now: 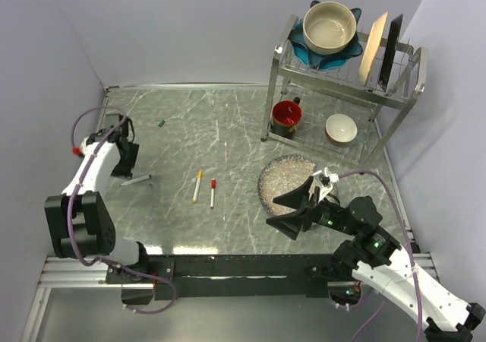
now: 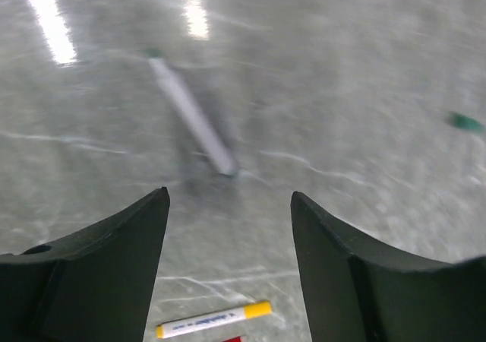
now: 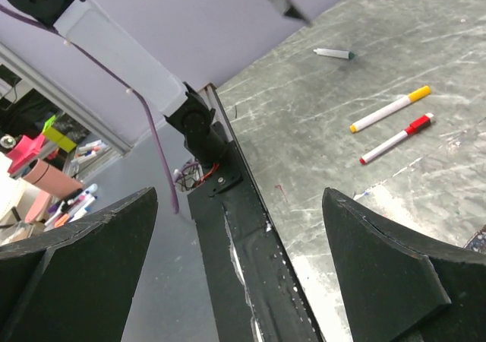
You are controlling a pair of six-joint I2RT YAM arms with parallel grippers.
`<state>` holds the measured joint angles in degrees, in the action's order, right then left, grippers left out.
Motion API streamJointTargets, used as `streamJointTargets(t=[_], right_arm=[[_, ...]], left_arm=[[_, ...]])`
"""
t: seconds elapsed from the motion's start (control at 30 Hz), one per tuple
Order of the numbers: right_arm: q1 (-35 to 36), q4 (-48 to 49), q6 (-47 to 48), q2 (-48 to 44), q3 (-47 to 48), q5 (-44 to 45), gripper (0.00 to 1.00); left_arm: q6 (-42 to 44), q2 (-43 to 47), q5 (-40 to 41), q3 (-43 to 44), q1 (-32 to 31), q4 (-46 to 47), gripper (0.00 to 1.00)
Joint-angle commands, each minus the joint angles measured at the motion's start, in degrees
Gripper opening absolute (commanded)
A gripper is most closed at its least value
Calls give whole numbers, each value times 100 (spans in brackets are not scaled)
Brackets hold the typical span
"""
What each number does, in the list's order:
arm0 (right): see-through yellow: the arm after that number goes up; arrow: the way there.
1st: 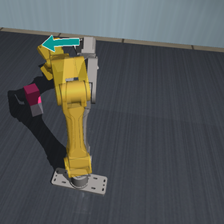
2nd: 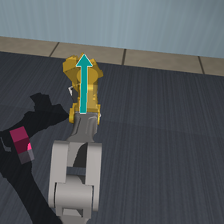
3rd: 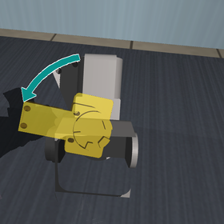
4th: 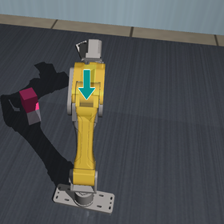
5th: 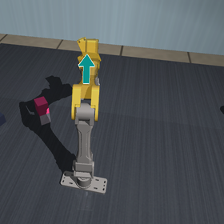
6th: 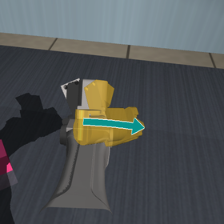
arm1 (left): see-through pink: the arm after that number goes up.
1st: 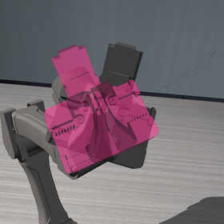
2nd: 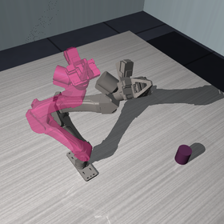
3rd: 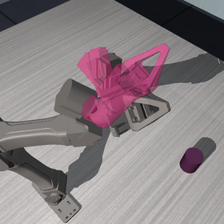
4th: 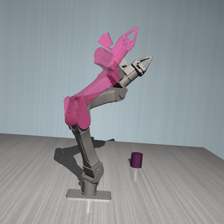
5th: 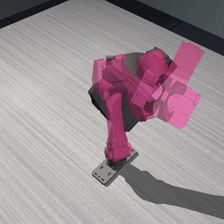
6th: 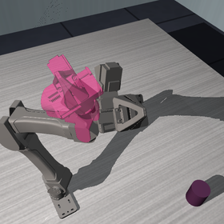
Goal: Insert the pens into the pen caps
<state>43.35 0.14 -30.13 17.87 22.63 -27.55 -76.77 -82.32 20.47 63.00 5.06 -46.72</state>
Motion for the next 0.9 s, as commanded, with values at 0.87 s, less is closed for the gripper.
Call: streamJointTargets(t=[0.87], right_arm=[[24,179,315,560,514,338,96]], left_arm=[[-945,-1944,-667,-288,909,286,50]])
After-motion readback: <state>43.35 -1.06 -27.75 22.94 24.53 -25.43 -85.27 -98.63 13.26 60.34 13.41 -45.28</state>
